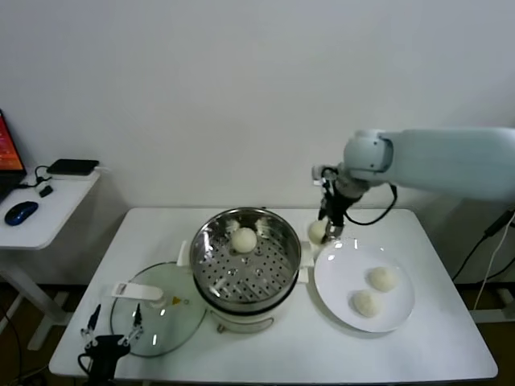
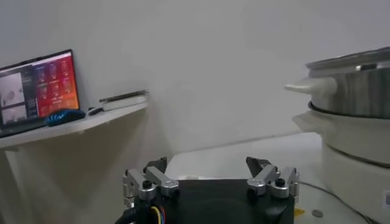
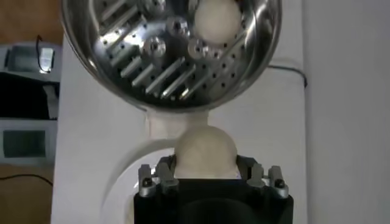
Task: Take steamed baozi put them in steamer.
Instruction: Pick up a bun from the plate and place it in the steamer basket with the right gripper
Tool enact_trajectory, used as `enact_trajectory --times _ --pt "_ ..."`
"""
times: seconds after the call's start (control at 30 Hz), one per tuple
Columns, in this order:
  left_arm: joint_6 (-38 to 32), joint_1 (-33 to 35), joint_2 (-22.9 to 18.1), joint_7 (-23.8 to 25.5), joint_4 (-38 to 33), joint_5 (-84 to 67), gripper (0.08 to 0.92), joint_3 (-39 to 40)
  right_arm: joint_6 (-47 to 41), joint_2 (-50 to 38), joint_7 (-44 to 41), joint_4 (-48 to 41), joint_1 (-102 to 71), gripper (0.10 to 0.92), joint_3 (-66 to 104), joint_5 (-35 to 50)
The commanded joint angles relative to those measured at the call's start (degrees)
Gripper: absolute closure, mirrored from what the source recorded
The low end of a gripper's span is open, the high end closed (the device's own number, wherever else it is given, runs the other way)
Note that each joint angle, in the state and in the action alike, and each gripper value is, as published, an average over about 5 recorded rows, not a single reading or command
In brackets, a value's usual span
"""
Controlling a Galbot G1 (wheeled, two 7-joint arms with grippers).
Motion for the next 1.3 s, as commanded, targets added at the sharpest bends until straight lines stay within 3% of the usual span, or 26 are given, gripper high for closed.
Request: enact_trajectory --times 0.03,0.27,0.47,0.77,1.17,1.3 --pt "0.03 0.50 -1.71 0.11 -0.71 0.00 0.177 0.47 -3.95 10.94 -1.12 1.85 6.64 0.358 5.60 10.65" --pt "0.13 0.72 -1.72 0.20 -1.05 0.02 0.177 0.17 -6.82 21.21 2.45 -3.86 -2.84 0.356 12.36 11.62" --pt "0.20 0.78 -1.71 0.22 -1.16 -0.11 0.177 -0.22 -7.18 26.25 3.62 -9.99 -10.83 0.363 13.08 6.30" --pt "-0.02 0.62 -1.72 0.34 -0.54 -0.14 0.177 -0.32 -7.31 29.18 5.38 -16.61 -22.04 0.357 13.08 -0.08" --pt "-0.31 0.12 -1.61 0.22 0.61 -0.22 0.177 -0.77 -6.72 30.55 5.51 -20.16 -24.81 0.352 12.73 -3.74" --pt "-0.27 0.21 -1.63 0.19 0.55 -0.18 0.177 -0.78 -6.32 29.29 4.61 -19.02 -21.08 0.289 13.12 -2.06"
